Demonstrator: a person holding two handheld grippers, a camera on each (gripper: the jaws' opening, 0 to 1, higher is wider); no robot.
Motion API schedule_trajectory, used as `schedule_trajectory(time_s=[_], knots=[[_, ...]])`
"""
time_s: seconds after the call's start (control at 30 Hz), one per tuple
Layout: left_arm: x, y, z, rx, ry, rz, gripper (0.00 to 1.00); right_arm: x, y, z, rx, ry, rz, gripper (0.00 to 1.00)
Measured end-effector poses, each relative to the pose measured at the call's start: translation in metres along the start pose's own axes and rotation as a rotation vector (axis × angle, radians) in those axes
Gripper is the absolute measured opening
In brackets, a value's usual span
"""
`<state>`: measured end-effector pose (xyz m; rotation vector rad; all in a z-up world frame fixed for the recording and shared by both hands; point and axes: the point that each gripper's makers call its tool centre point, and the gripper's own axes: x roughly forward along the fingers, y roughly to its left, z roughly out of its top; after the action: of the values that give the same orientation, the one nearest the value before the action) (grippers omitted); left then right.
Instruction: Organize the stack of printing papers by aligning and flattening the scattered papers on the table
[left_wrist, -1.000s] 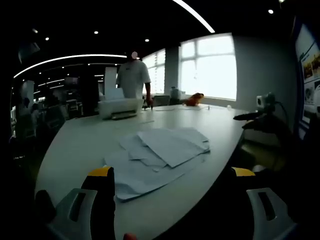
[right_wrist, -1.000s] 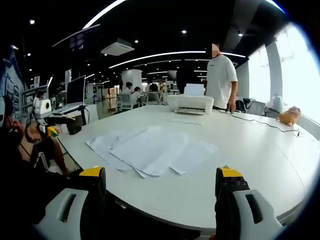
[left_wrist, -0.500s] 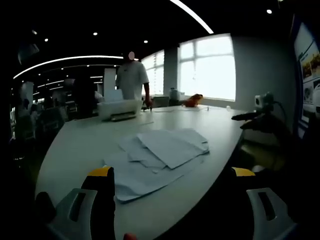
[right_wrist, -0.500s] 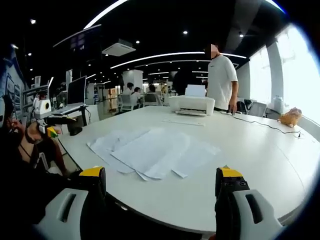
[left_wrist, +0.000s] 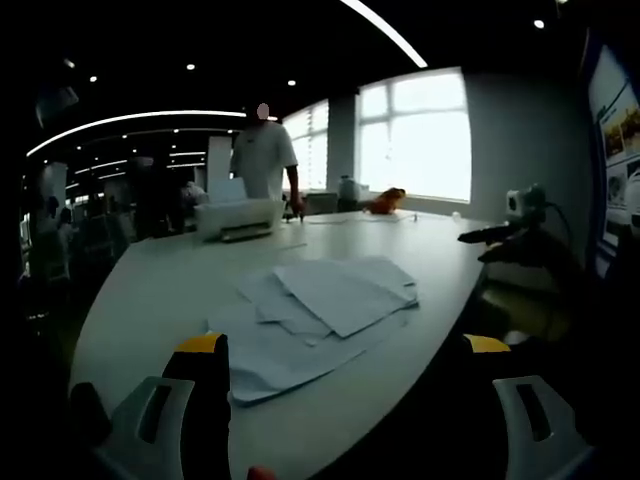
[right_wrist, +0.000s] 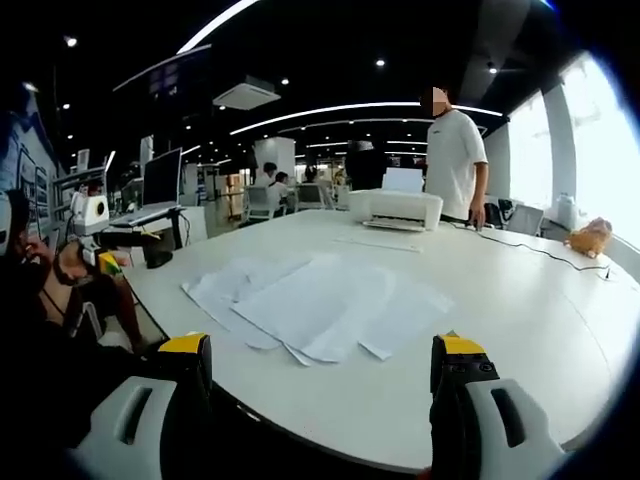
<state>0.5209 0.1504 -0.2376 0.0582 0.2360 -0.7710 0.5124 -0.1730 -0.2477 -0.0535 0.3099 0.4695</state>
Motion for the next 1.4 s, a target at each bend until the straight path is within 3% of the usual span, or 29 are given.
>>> schedule_trajectory(time_s=[0.8, 1.4], knots=[[-0.003, 0.004, 0.003, 0.018, -0.002, 0.015, 0.97, 0.028, 0.03, 0.014, -0.044, 0.004, 0.076, 0.86], [-0.007, 0.008, 0.004, 0.027, 0.004, 0.037, 0.97, 0.037, 0.036, 0.026, -0.063, -0.011, 0.1, 0.86]])
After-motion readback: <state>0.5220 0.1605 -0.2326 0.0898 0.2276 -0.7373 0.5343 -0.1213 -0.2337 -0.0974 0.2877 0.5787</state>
